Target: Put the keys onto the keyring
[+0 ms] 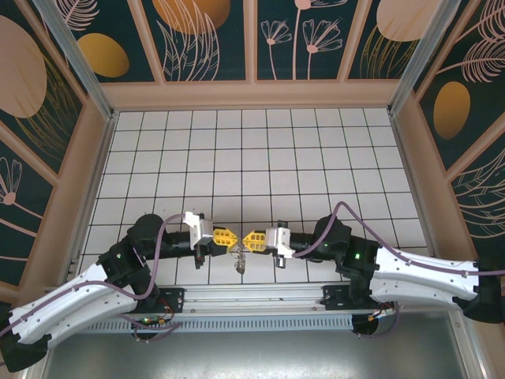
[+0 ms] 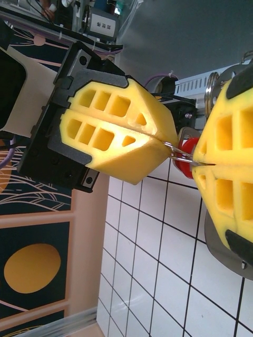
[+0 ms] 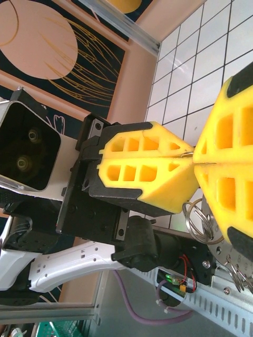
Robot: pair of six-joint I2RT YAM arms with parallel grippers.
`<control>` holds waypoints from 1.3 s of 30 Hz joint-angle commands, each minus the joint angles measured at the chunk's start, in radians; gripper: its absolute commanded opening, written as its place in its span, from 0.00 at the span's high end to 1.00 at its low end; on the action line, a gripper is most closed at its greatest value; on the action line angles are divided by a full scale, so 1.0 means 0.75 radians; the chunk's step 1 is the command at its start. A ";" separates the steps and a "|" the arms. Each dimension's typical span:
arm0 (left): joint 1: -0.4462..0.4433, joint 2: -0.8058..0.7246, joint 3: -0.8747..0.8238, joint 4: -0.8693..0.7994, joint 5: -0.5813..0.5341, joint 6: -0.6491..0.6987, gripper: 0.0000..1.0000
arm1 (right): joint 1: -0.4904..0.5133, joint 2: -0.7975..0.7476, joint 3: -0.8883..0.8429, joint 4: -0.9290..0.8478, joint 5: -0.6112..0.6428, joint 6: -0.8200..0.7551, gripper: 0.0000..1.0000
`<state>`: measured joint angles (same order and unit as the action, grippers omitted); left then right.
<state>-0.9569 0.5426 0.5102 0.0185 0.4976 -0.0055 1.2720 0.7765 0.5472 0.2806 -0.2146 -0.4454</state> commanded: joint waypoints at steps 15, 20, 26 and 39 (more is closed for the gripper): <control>0.001 -0.002 0.013 0.143 -0.002 -0.030 1.00 | 0.033 0.004 -0.020 0.059 0.002 -0.048 1.00; 0.001 -0.026 0.008 0.155 0.001 -0.036 1.00 | 0.034 -0.022 -0.039 0.067 0.006 -0.038 1.00; -0.001 -0.039 0.005 0.157 0.001 -0.041 1.00 | 0.033 -0.071 -0.076 0.096 -0.018 -0.034 1.00; 0.000 -0.067 -0.002 0.160 -0.007 -0.049 1.00 | 0.033 -0.116 -0.108 0.123 -0.043 -0.032 1.00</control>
<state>-0.9615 0.5137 0.5060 0.0566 0.5159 -0.0303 1.2831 0.7147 0.4808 0.3519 -0.2108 -0.4667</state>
